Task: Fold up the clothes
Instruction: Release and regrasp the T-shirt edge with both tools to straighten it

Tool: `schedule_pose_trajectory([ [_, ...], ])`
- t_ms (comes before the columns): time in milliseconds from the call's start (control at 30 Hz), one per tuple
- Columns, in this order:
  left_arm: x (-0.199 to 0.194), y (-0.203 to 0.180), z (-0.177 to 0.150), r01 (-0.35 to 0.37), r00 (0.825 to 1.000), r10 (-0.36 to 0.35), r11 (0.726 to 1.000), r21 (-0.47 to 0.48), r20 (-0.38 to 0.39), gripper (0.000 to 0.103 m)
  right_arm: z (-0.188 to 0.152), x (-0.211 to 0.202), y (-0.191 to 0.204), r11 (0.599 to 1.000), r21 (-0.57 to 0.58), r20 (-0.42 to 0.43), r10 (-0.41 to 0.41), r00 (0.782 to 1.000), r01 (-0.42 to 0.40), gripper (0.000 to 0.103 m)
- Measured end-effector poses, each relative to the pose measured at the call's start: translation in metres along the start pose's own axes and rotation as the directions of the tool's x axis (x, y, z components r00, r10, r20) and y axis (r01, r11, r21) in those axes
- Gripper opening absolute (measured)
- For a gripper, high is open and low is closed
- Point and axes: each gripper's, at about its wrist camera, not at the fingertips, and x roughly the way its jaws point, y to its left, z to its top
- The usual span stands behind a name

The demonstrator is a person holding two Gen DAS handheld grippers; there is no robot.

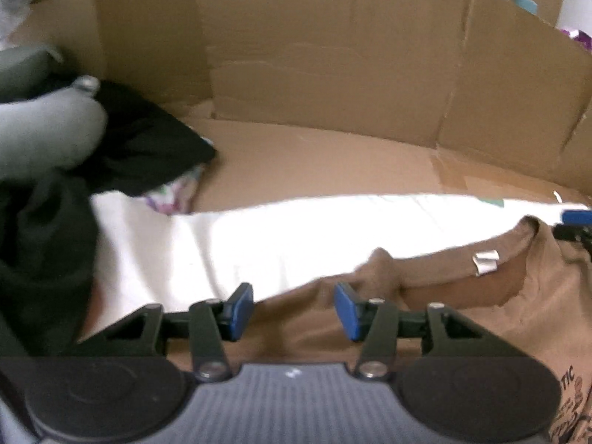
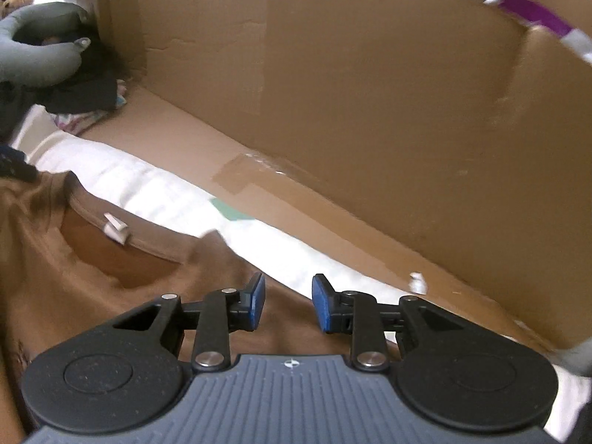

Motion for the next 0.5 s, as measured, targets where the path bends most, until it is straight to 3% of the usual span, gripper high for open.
schedule_pose_trajectory([
  [100, 0.013, -0.005, -0.003, -0.01, 1.0, 0.01, 0.998, 0.057, 0.004, 0.054, 0.0, 0.011, 0.012, 0.999, -0.029, 0.0, 0.02, 1.0, -0.02, 0.035],
  [267, 0.01, 0.003, -0.004, 0.04, 0.998, -0.043, 0.996, 0.074, 0.04, 0.054, -0.001, 0.015, 0.027, 0.991, -0.13, -0.017, 0.002, 1.0, -0.004, 0.036],
  [500, 0.018, -0.006, -0.007, 0.034, 0.997, -0.041, 0.994, 0.107, 0.06, 0.054, 0.005, 0.007, 0.021, 0.993, -0.11, 0.005, 0.053, 0.999, -0.052, 0.036],
])
